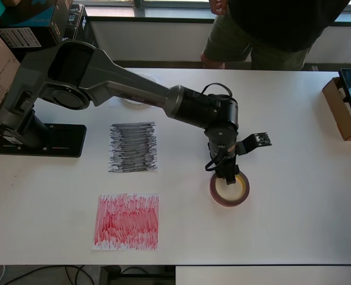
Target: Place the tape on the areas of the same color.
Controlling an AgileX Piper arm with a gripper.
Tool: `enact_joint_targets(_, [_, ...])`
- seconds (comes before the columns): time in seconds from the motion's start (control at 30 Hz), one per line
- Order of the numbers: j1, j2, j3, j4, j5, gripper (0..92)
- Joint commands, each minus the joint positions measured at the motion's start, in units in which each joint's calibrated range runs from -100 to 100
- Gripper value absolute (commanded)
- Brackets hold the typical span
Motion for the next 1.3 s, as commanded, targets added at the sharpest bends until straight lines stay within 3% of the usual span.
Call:
enact_joint_targets(0.0, [0.17, -0.56, 1.33, -0.1, 0.02, 67.7])
enact_joint_targets(0.47, [-0.06, 4.03, 0.69, -0.1, -0.22, 66.7])
enact_joint_targets(0.6, [0.02, 4.68, 0.69, -0.1, -0.22, 52.0])
enact_joint_targets(0.87, [0.02, 4.03, 0.69, -0.1, 0.02, 0.0])
enact_joint_targets(1.0, [0.02, 3.65, 0.6, -0.1, -0.14, 4.4])
enact_joint_targets(1.27, [1.2, -5.42, 3.05, 0.75, -0.8, 0.0])
